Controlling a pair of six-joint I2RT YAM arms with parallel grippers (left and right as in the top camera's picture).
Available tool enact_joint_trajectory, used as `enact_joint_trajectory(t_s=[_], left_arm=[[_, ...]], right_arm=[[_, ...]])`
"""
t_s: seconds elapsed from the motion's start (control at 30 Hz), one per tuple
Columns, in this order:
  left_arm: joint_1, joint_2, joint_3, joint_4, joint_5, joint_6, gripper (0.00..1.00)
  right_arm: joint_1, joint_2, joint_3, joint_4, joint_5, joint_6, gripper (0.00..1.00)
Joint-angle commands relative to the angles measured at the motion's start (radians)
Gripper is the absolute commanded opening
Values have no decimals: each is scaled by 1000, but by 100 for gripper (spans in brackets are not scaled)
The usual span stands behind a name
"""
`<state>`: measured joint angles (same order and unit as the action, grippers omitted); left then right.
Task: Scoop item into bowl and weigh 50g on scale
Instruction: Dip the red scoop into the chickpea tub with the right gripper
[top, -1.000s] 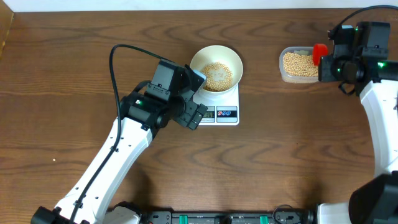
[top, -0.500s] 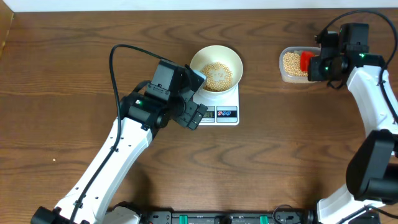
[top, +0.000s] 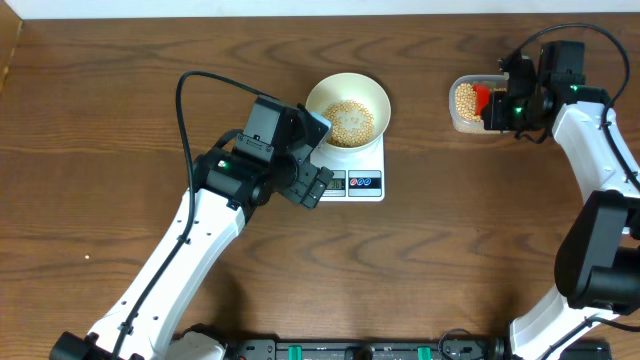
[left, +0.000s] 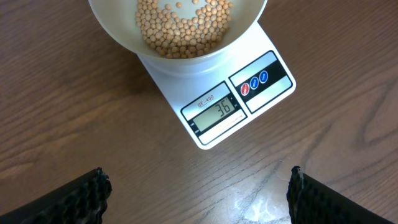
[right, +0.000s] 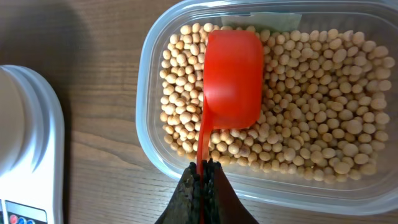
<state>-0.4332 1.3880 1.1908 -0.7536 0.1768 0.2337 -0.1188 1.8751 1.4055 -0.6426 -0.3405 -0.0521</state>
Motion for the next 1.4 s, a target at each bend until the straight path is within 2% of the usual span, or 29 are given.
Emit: enact_joint_trajectory(t_s=[0.0, 0.13, 0.5, 0.8, 1.37], left_arm=[[1, 6, 2, -1, -10, 2, 93], [1, 6, 2, -1, -10, 2, 93], [1, 6, 2, -1, -10, 2, 93], [1, 6, 2, -1, -10, 2, 93], [1, 6, 2, -1, -10, 2, 93]], right_arm=[[-8, 26, 5, -1, -77, 37, 1], [-44, 26, 5, -4, -171, 48, 1], [-254, 25, 5, -31, -378, 66, 1], [-352, 16, 7, -80, -526, 66, 1], [-375, -41, 24, -82, -651, 86, 1]])
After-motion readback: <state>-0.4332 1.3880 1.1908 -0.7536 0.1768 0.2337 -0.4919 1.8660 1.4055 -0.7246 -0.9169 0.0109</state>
